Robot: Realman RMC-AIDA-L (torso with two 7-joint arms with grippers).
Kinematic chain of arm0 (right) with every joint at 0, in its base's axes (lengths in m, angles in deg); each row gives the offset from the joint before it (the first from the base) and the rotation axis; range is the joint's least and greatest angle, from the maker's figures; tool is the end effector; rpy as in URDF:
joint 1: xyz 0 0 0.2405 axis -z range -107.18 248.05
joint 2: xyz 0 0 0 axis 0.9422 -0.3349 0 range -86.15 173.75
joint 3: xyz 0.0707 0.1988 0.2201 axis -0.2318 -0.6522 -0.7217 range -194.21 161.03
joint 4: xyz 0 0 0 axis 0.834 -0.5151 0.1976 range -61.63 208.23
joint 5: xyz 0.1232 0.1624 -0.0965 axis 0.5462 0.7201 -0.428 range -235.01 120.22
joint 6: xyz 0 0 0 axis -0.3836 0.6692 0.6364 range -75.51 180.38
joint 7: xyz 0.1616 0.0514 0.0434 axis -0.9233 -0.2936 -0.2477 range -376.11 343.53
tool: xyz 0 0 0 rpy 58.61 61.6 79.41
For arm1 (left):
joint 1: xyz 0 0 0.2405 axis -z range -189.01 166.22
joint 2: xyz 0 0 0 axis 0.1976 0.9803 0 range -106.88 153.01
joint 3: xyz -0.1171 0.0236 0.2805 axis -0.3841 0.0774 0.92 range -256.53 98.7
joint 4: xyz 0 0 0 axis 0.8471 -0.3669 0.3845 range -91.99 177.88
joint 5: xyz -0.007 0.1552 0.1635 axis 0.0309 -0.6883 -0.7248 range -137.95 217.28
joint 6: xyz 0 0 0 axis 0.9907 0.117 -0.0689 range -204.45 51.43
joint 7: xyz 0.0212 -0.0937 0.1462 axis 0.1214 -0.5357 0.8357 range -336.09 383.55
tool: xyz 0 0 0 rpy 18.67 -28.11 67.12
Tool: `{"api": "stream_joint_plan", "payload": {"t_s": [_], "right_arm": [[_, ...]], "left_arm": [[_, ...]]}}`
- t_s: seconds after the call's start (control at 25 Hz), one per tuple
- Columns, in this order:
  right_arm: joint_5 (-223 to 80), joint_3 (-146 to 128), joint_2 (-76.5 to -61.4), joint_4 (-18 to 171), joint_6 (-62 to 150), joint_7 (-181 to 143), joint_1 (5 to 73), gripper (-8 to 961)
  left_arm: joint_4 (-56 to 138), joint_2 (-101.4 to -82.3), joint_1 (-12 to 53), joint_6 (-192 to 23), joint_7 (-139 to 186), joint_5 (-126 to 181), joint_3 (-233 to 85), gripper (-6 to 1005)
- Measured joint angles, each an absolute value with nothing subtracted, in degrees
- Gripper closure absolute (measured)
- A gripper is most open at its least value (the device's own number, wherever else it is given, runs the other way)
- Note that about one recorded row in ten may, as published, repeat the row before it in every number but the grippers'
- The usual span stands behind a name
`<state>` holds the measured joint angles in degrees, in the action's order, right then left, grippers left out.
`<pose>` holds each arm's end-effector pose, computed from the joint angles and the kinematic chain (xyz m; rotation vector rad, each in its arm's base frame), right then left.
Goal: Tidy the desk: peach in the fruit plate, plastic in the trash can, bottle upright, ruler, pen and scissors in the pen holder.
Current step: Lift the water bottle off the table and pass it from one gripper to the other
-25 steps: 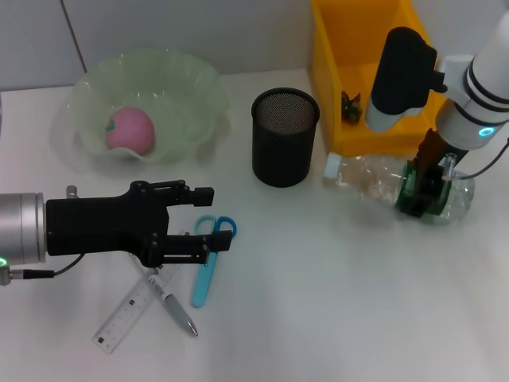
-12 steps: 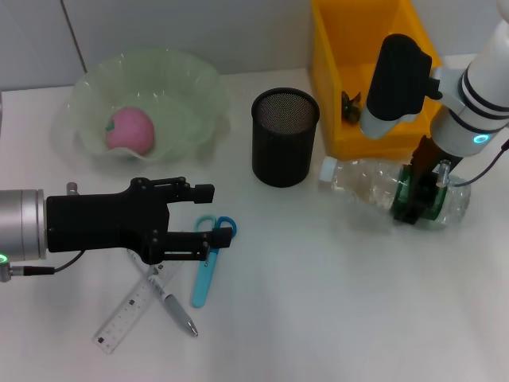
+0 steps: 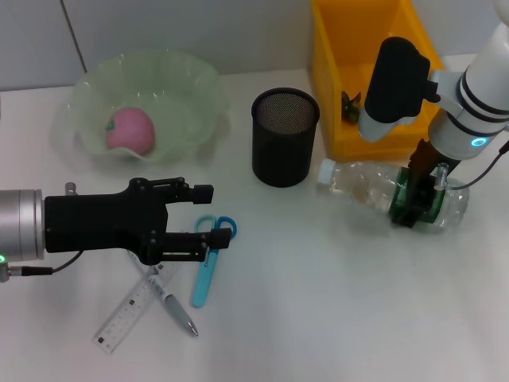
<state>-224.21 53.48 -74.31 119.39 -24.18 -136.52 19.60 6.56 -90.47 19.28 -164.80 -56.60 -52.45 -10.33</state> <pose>0.2700 0.4665 -0.0554 -2.6192 0.4299 -0.9457 -0.2555 0.3682 -0.0621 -2.9457 -0.4684 -0.7644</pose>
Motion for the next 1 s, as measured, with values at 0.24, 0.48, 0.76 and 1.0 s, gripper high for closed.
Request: {"api": "stream_joint_plan", "payload": {"t_s": [0.24,0.48,0.76,1.0], "right_arm": [[-223.1,53.4,-74.51,120.6,-26.2,-136.0,19.9,172],[-216.8,52.5,-74.52,127.4,-31.8,-133.4,22.9,175],[-204.7,49.5,-74.5,137.6,-37.0,-128.6,30.2,179],[-190.1,48.2,-75.11,141.8,-36.0,-120.7,38.3,179]], "left_arm": [[6.5,-90.4,19.2,-164.9,-56.6,-52.4,-10.4,218],[5.8,-90.51,18.8,-165.0,-56.6,-52.4,-10.4,218],[5.8,-90.58,18.5,-165.2,-56.6,-52.2,-10.5,218],[6.0,-91.03,18.1,-165.7,-56.5,-52.2,-13.7,218]]}}
